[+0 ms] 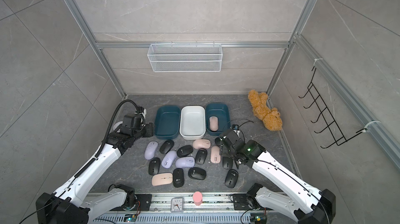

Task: Place the mice by color into the storage box
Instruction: Pick up the mouse from the center of the board.

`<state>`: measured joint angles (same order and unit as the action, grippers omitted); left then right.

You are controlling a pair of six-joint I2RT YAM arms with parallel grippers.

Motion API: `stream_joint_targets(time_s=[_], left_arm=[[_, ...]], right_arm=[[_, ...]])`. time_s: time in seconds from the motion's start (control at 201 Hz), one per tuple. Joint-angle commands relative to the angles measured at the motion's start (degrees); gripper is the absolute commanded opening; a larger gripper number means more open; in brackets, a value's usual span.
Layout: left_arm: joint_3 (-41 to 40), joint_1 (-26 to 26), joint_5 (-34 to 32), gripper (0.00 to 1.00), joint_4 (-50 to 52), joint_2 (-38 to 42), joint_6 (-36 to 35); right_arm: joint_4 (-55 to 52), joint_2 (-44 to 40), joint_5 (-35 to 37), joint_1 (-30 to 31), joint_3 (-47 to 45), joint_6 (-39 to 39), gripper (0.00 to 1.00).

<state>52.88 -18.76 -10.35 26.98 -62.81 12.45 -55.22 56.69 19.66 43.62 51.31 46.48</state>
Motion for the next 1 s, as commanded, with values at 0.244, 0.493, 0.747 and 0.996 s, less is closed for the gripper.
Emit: stream_joint_targets(time_s=[0.244, 0.493, 0.747, 0.996], left_arm=[[-0.1, -0.3, 0.5, 0.68, -0.4, 1.2, 0.5], [-0.1, -0.2, 0.5, 0.67, -0.4, 0.4, 0.5], [0.0, -0.2, 0.5, 0.68, -0.5, -0.5, 0.6], [-0.1, -0.3, 0.5, 0.67, -0.5, -1.3, 0.5]], right_arm=[[-10.3, 2.1, 3.8, 13.6, -8.7, 25.3, 0.75], [-4.2, 2.6, -1.7, 16.2, -14.9, 31.2, 0.78], [-2.1, 1.0, -3.1, 16.4, -18.6, 33.1, 0.79], [2.0, 0.2, -5.0, 16.3, -21.6, 34.1, 0.8]])
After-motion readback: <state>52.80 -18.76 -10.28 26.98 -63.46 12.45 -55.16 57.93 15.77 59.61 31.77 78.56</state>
